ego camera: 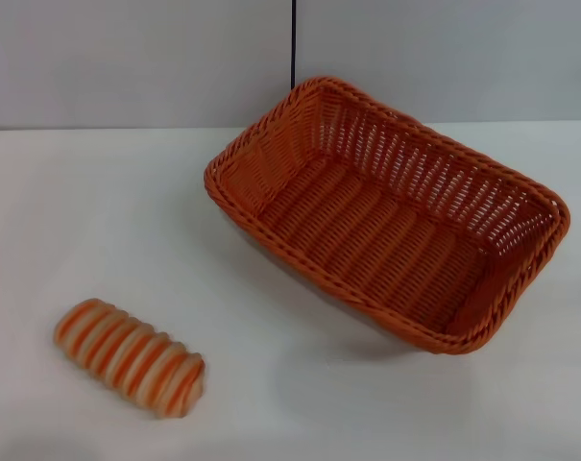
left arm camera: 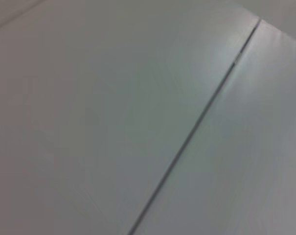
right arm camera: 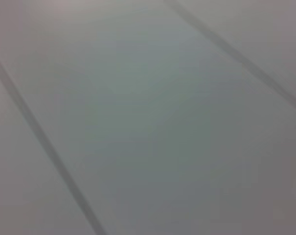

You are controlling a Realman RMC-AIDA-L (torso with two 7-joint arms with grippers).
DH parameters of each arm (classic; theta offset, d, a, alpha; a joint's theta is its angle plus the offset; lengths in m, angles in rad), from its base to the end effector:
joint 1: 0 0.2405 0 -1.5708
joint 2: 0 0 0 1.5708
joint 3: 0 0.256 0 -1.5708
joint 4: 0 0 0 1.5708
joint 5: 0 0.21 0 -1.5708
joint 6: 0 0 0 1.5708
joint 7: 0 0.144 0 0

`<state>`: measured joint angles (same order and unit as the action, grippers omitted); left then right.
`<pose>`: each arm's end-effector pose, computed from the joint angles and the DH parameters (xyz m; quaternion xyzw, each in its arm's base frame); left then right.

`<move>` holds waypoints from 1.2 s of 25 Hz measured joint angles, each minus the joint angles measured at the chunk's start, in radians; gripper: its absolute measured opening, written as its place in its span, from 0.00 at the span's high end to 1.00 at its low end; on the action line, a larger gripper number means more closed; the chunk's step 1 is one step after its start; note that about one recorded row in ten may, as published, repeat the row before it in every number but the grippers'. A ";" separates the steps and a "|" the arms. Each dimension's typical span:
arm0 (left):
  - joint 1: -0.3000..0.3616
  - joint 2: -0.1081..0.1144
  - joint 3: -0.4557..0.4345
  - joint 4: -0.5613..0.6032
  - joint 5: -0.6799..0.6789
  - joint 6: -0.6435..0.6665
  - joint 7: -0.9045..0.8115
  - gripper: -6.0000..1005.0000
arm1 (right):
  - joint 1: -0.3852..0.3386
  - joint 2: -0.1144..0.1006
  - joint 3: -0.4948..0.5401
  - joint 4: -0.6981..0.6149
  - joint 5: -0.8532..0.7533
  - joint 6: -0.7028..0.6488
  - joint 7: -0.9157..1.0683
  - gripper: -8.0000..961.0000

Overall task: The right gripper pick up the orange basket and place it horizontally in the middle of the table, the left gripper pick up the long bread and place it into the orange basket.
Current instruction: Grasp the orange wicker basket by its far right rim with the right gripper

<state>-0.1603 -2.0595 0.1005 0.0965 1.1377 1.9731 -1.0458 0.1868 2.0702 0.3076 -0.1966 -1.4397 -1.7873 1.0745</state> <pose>-0.3583 0.1863 0.1020 -0.4848 -0.2224 -0.6499 0.5414 0.3912 0.1928 0.1169 -0.4512 0.2766 0.5897 0.6101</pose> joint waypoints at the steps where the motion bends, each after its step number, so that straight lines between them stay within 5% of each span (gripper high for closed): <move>1: 0.003 0.000 0.041 0.042 0.000 0.006 -0.054 0.39 | -0.002 -0.001 -0.039 -0.038 -0.006 -0.031 0.036 0.42; 9: 0.000 0.002 0.066 0.093 0.000 0.009 -0.112 0.39 | -0.003 -0.013 -0.190 -0.286 -0.014 -0.085 0.296 0.42; 16: -0.007 0.002 0.068 0.094 -0.003 0.007 -0.104 0.40 | 0.029 -0.132 -0.325 -0.461 -0.095 -0.126 0.656 0.42; 20: -0.007 0.002 0.071 0.108 -0.004 0.006 -0.095 0.40 | 0.054 -0.153 -0.348 -0.574 -0.150 -0.130 0.775 0.42; 24: -0.004 0.003 0.114 0.150 0.005 0.007 -0.055 0.40 | 0.124 -0.202 -0.355 -0.701 -0.332 -0.134 0.966 0.42; 26: 0.000 0.003 0.145 0.172 0.008 0.007 -0.027 0.40 | 0.207 -0.247 -0.357 -0.754 -0.527 -0.166 1.087 0.42; 30: 0.000 0.002 0.152 0.178 0.018 0.006 -0.009 0.40 | 0.285 -0.282 -0.358 -0.781 -0.693 -0.205 1.180 0.42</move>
<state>-0.1600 -2.0570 0.2523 0.2746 1.1561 1.9793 -1.0551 0.4716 1.7885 -0.0508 -0.9777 -2.1328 -1.9921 2.2547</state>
